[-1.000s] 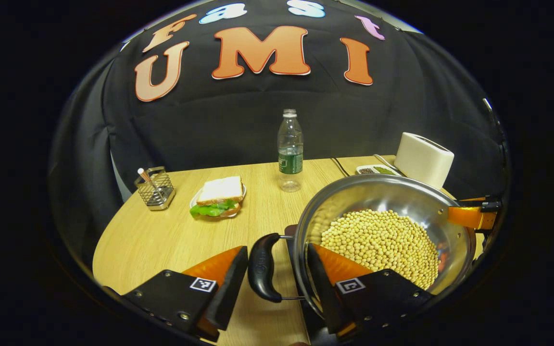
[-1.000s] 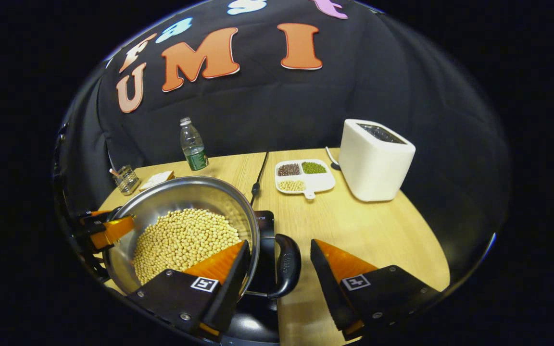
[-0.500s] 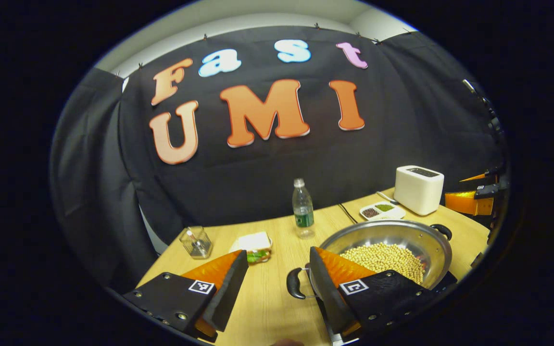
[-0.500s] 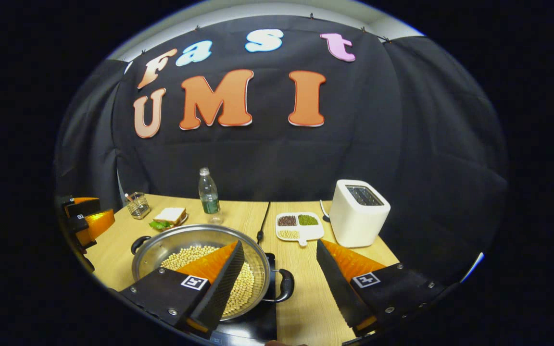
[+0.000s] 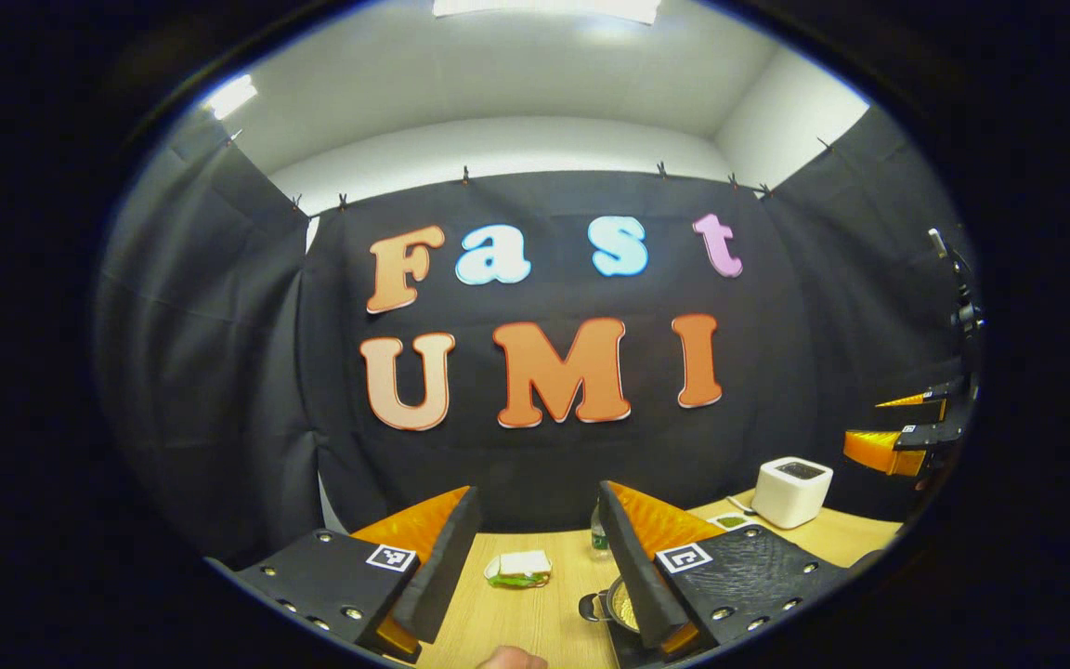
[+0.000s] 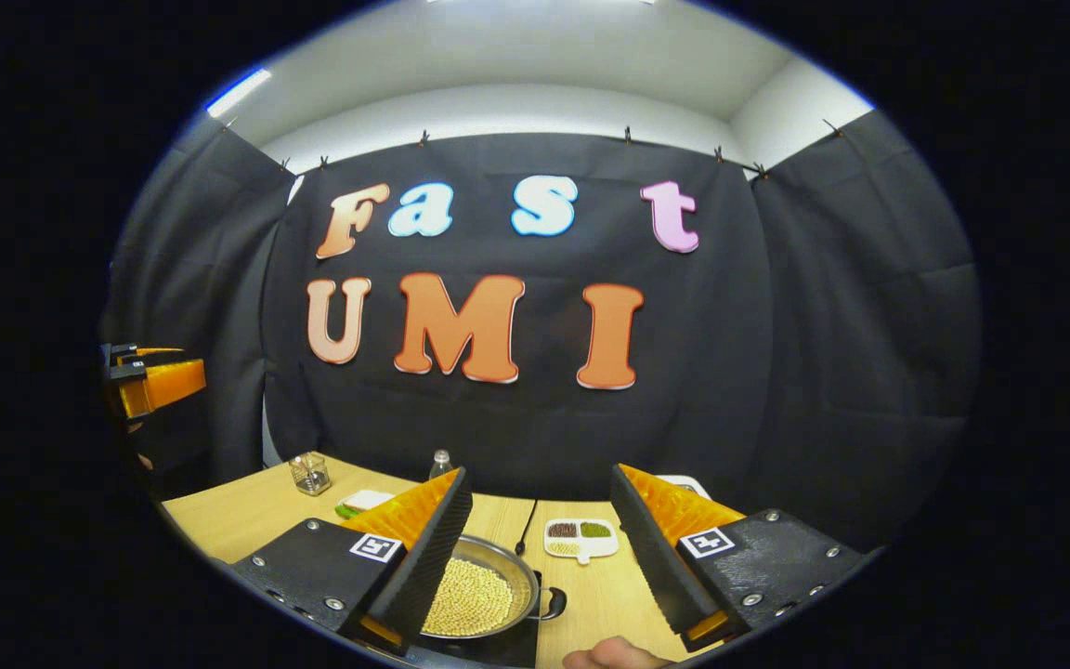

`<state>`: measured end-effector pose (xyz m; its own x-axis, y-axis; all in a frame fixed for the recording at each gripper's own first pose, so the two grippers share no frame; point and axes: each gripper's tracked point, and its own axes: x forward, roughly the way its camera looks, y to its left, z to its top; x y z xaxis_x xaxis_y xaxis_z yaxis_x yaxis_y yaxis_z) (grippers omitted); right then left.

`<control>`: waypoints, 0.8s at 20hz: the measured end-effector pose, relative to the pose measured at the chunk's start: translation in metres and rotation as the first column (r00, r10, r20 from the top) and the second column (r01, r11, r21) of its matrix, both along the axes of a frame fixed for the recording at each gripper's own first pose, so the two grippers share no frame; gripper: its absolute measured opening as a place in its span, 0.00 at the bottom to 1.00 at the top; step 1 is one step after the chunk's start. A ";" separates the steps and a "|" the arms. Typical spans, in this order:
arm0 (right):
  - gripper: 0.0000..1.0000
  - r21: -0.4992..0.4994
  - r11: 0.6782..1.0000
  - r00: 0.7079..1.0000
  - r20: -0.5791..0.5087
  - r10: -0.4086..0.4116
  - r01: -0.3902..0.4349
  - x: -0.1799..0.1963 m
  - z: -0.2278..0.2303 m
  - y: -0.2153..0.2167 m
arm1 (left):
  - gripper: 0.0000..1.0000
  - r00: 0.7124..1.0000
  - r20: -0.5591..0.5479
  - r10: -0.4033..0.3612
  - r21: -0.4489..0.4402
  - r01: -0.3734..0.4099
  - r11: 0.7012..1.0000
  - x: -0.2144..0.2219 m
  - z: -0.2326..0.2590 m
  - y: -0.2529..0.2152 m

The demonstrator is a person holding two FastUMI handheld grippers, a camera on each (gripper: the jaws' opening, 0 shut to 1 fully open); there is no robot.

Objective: First push the handle of the pot to place it horizontally, then grasp the pot with both hands and set it on the induction cooktop.

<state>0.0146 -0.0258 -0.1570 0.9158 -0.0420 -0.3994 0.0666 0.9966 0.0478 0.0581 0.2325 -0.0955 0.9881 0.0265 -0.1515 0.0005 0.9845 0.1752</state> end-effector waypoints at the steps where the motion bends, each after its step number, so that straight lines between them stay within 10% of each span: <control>1: 0.93 -0.002 1.000 1.000 0.031 -0.001 0.001 0.001 0.018 -0.002 | 0.80 1.000 0.024 0.005 -0.013 -0.004 1.000 -0.003 0.021 0.002; 16: 0.97 -0.023 0.998 0.941 0.333 0.066 -0.062 -0.010 0.195 -0.009 | 0.78 0.943 0.249 0.223 -0.118 -0.199 0.973 -0.072 0.219 0.123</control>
